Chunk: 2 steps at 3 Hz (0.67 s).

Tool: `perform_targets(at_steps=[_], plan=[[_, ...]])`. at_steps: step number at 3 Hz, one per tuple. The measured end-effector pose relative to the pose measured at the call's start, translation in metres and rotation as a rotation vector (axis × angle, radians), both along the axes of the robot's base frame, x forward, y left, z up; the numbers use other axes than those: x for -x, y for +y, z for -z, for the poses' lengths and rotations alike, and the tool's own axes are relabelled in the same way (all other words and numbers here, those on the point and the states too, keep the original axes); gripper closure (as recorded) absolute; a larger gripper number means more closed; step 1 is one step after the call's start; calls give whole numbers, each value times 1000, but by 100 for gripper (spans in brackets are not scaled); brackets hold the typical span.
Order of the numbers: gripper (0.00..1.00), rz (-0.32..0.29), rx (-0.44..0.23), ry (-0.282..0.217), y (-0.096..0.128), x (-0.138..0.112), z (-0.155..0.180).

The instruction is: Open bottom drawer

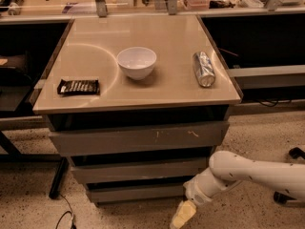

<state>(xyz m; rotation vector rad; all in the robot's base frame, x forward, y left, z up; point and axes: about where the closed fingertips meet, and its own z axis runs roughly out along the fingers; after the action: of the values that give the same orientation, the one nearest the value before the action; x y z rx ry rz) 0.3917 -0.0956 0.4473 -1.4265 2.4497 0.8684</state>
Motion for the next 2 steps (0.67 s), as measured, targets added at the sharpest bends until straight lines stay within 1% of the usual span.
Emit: perform_targets(at_steps=[1, 2], plan=[[0, 0, 1, -2, 0, 0, -1], [0, -10, -36, 27, 6, -2, 19]])
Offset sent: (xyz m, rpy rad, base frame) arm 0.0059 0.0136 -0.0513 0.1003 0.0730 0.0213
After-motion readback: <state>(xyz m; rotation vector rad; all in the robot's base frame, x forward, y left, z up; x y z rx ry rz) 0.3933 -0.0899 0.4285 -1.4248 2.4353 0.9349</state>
